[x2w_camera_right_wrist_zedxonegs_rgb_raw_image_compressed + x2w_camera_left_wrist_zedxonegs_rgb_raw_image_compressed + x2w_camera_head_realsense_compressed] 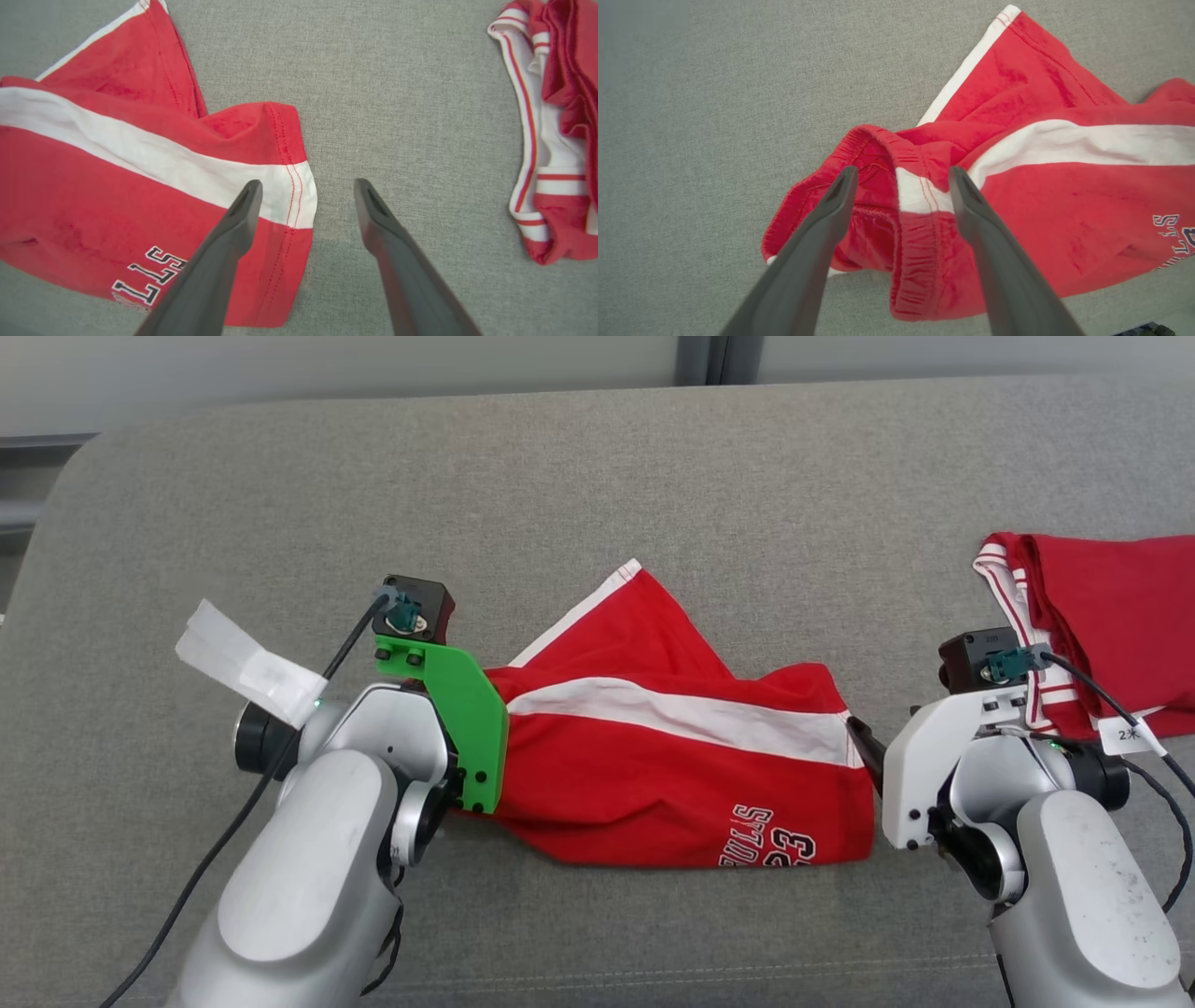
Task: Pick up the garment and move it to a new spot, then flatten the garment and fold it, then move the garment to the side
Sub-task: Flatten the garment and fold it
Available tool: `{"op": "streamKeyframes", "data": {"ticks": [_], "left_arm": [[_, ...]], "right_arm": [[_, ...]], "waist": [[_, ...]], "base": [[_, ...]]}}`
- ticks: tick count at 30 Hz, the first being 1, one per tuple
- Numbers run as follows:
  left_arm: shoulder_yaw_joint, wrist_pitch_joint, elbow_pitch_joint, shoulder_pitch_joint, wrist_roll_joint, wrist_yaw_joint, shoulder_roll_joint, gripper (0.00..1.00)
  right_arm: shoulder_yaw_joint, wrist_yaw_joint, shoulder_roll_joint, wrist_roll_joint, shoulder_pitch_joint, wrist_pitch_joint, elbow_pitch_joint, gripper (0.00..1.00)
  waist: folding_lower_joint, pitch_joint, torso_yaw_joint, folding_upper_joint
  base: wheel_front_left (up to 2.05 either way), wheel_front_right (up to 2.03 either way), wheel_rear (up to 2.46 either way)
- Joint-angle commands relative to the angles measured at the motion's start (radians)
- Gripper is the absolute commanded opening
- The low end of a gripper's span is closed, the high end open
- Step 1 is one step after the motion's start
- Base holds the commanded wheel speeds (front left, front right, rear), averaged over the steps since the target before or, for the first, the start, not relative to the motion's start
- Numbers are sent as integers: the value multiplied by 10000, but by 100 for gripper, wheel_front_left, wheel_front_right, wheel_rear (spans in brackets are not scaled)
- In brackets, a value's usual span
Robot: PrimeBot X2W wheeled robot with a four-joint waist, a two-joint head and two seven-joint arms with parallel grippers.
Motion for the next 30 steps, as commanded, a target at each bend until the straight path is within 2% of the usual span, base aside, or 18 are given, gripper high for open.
{"op": "streamKeyframes", "data": {"ticks": [1,3,5,6,8,10,12,13,15,16,17,18,19,20,27,28,30], "left_arm": [[-15,214,-29,-192,-60,23,50,100],[-64,551,-88,-259,-84,43,115,100],[-108,815,-172,-261,-44,90,195,89],[-123,899,-235,-252,-30,109,218,77],[-141,986,-334,-198,3,178,271,43],[-169,1097,-393,-108,-7,201,317,29],[-179,1241,-439,-11,-59,244,376,4],[-176,1291,-480,12,-84,257,395,0],[-165,1308,-527,31,-104,295,425,16],[-156,1330,-544,31,-118,303,430,27],[-140,1302,-569,22,-141,330,418,44],[-140,1302,-569,22,-141,330,418,44],[-131,1304,-575,9,-166,340,412,93],[-129,1325,-579,-1,-188,350,403,100],[-151,1498,-618,-26,-266,349,466,98],[-189,1581,-624,13,-323,289,463,42],[-219,1669,-632,59,-408,246,414,14]], "right_arm": [[24,-1,-64,-55,-173,-100,58,100],[38,-1,-54,-55,-181,-178,132,100],[31,-3,-41,-51,-184,-218,187,100],[24,-3,-33,-50,-189,-268,212,100],[13,-3,-21,-49,-195,-321,266,100],[35,-3,-14,-56,-210,-352,325,100],[49,-1,-16,-61,-265,-351,376,100],[66,-1,-17,-60,-305,-337,407,100],[68,-3,-19,-63,-409,-360,449,100],[74,-1,-18,-70,-442,-367,468,100],[75,-1,-12,-58,-471,-378,481,100],[75,-1,-12,-58,-471,-378,481,100],[70,-1,-6,-48,-505,-403,496,100],[70,-3,-5,-43,-534,-425,509,100],[160,-1,-21,-59,-698,-526,543,100],[176,-3,-26,-52,-751,-543,532,100],[192,-1,-29,-28,-775,-545,527,100]], "waist": [[0,160,-67,-1],[0,217,-79,-1],[0,260,-95,-1],[0,280,-98,-1],[0,306,-96,-1],[0,335,-90,-1],[0,387,-79,-1],[0,424,-72,-1],[0,496,-55,-1],[0,526,-45,-1],[0,555,-35,-1],[0,555,-35,-1],[0,580,-28,-1],[0,596,-20,-1],[0,681,-46,-1],[0,728,-59,-1],[0,778,-63,-1]], "base": [[0,0,0],[0,0,0],[0,0,0],[0,0,0],[0,0,0],[0,0,0],[0,0,0],[0,0,0],[0,0,0],[0,0,0],[0,0,0],[0,0,0],[0,0,0],[0,0,0],[0,0,0],[0,0,0],[0,0,0]]}}
